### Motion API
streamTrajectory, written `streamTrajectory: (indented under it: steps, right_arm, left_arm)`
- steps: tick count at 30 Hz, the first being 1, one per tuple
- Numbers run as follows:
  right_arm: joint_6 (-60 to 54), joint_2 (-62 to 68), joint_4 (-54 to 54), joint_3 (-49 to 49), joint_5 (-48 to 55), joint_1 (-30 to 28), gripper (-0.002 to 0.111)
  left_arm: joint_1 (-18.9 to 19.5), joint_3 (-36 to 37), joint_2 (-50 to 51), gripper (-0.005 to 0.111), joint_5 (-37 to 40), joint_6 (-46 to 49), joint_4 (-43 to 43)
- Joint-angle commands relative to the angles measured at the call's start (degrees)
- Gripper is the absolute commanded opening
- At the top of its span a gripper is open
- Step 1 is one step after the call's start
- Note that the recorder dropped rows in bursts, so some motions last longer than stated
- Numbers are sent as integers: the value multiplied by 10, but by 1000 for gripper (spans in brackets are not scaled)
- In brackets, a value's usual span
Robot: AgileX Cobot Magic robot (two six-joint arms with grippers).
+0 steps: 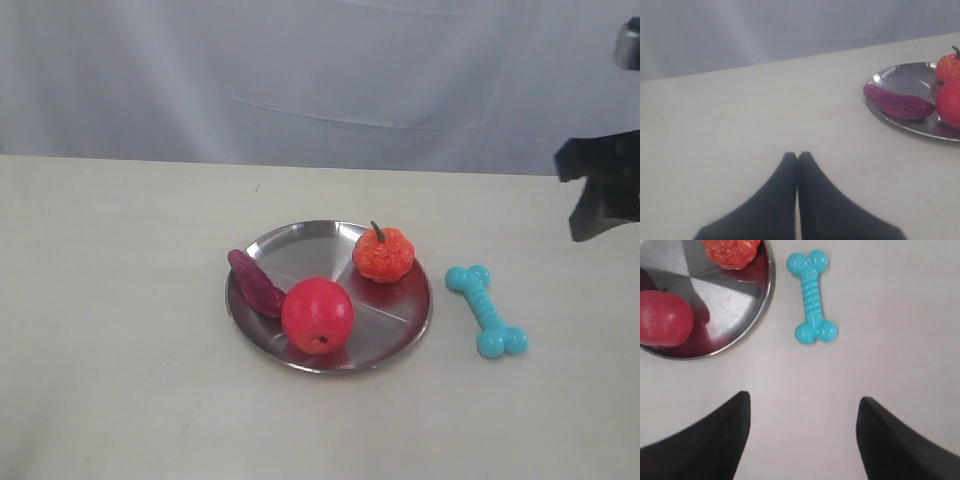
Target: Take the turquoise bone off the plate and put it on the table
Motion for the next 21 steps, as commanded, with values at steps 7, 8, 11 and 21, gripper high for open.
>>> streamTrajectory:
  steps: [7, 8, 11, 21]
  right_arm:
    - [2, -276, 82, 68, 42, -2, 52]
    - [2, -305, 95, 82, 42, -2, 51]
    - [0, -380, 139, 127, 42, -2, 50]
    - [-24, -553, 282, 277, 42, -2, -1]
  left_arm:
    - [-1, 2, -1, 0, 0, 0, 1]
    - [-1, 2, -1, 0, 0, 0, 1]
    - [-1, 2, -1, 0, 0, 0, 1]
    - [-1, 2, -1, 0, 0, 0, 1]
